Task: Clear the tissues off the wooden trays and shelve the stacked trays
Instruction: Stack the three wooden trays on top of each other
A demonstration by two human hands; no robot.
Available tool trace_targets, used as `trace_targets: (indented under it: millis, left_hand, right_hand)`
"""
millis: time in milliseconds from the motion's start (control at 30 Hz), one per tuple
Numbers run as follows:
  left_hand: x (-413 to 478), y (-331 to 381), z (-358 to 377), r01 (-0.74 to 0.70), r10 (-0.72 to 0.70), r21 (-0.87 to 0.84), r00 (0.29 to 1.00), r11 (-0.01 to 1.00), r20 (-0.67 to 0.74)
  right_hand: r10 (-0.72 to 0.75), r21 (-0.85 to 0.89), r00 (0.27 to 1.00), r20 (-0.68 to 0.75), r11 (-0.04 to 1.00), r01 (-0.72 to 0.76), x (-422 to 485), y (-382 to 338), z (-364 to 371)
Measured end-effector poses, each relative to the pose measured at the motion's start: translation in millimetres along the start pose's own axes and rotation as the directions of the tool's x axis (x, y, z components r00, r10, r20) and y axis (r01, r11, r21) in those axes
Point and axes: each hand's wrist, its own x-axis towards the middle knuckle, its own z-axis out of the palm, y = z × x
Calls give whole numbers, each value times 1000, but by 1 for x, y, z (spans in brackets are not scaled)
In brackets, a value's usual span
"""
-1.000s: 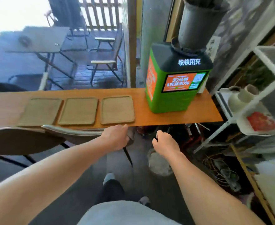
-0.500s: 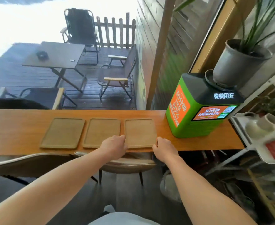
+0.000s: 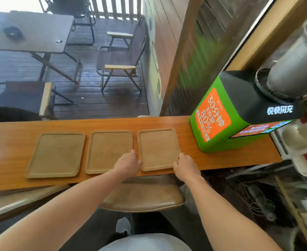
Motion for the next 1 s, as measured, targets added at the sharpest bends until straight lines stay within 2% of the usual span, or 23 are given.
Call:
trace_targets:
  millis: [200, 367, 533, 633, 733, 833, 1000]
  left_hand:
    - [47, 13, 13, 156, -142, -172, 986, 973, 90]
    - [66, 16, 20, 338, -309, -261, 940, 904, 145]
    - [76, 13, 28, 417, -384, -369, 909, 831, 162]
    - [82, 14, 24, 497, -442, -440, 868, 748, 227]
    - [85, 13, 18, 554, -435, -553, 832, 622, 345]
    - [85, 13, 13, 572, -392, -638, 819, 515, 419]
    - [84, -16, -13, 501, -389, -654, 862, 567, 324]
  right_hand:
    - [116, 135, 992, 55, 983, -123, 63, 5, 12]
    - [230, 243, 961, 155, 934, -262, 90, 2, 21]
    - [378, 422, 905, 195, 800, -426, 103, -9, 29]
    - [445, 505, 856, 263, 693, -515, 108, -7, 26]
    - [472, 542, 822, 319, 621, -567, 110, -3, 22]
    - [455, 561, 825, 335, 607, -563, 110, -13, 24]
    - [410, 586, 853, 323, 621, -520, 105, -61, 27]
